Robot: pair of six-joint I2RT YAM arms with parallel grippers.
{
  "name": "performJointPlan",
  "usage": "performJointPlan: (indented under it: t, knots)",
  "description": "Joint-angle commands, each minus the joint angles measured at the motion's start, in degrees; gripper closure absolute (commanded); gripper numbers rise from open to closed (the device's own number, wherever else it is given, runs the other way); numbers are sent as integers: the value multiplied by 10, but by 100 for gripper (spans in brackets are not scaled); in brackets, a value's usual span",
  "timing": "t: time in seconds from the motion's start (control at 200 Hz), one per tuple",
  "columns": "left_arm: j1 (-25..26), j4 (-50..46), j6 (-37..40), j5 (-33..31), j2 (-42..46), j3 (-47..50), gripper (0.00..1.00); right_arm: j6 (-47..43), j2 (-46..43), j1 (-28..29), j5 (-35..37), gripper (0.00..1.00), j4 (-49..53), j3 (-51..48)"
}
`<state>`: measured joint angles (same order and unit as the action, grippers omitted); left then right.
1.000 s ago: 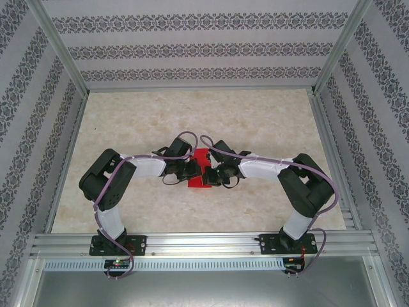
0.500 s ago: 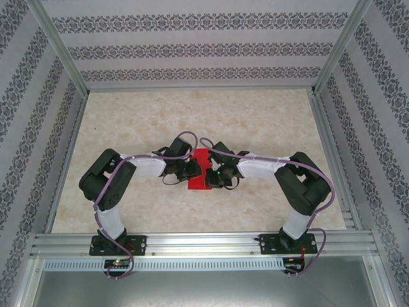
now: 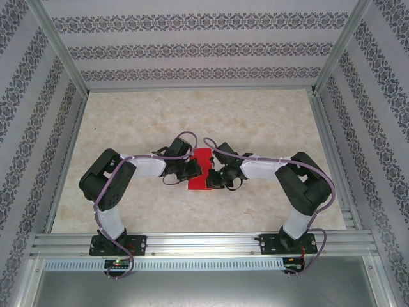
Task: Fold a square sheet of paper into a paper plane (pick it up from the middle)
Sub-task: Fold the triangle a second time at the center of the table.
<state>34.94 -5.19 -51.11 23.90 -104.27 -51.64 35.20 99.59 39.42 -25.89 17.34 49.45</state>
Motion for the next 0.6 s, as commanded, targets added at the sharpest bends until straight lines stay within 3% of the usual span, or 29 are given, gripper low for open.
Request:
performJointPlan:
  t: [0.0, 0.185, 0.594]
  knots:
    - [-4, -56, 0, -51, -17, 23, 91, -14, -8, -6, -37, 100, 8, -10]
    - [-4, -54, 0, -46, -17, 23, 91, -13, -46, -13, -47, 100, -16, 16]
    - [-4, -52, 0, -43, -19, 23, 91, -26, 39, -14, -24, 100, 5, 56]
